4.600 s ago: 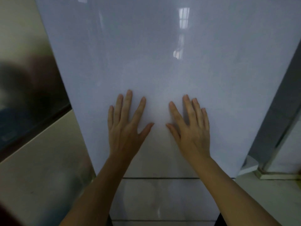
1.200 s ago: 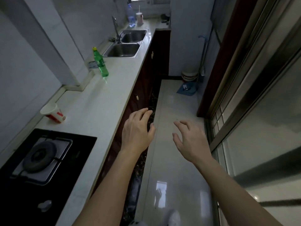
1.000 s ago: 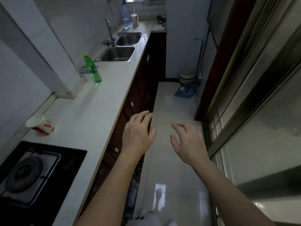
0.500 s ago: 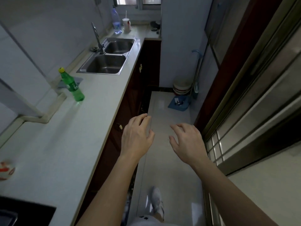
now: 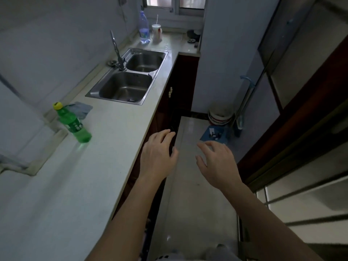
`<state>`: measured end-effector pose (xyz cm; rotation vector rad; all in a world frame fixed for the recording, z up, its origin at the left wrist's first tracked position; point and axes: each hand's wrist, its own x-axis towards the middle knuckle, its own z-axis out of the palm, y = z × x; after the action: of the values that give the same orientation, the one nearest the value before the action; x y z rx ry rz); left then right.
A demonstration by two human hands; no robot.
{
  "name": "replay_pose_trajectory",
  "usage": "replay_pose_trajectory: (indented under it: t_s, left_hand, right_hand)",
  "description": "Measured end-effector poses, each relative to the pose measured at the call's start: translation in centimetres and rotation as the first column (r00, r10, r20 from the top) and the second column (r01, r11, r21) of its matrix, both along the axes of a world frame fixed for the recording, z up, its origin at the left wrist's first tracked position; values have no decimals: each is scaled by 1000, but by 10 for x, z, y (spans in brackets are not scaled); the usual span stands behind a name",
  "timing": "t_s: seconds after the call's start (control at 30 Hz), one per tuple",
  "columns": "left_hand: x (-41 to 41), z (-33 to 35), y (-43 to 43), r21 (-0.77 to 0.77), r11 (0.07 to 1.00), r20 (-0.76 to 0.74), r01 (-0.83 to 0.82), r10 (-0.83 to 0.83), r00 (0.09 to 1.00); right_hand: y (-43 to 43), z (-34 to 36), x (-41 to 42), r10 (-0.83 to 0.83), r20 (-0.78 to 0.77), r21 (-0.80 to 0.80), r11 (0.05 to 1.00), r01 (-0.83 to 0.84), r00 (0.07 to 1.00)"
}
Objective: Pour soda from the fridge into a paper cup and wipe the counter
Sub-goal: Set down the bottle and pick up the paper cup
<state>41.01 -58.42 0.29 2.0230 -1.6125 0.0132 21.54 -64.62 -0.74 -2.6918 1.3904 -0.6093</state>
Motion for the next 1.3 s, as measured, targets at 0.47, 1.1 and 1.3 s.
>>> replay_pose_trajectory:
  t_s: [0.47, 1.1, 1.3]
  left_hand:
    - [39, 4, -173, 55, 965, 32, -256, 254, 967]
    - [105, -1, -160, 131, 537, 35, -833, 838, 545]
    - [139, -12, -110, 116, 373, -5, -921, 927, 375]
  right_hand:
    - [-219, -13, 65, 271, 64, 90, 957, -276, 960]
    - [-285, -24, 252, 803, 126, 198, 555, -808, 582]
    - [-244, -25, 320, 891, 81, 170, 429, -887, 447]
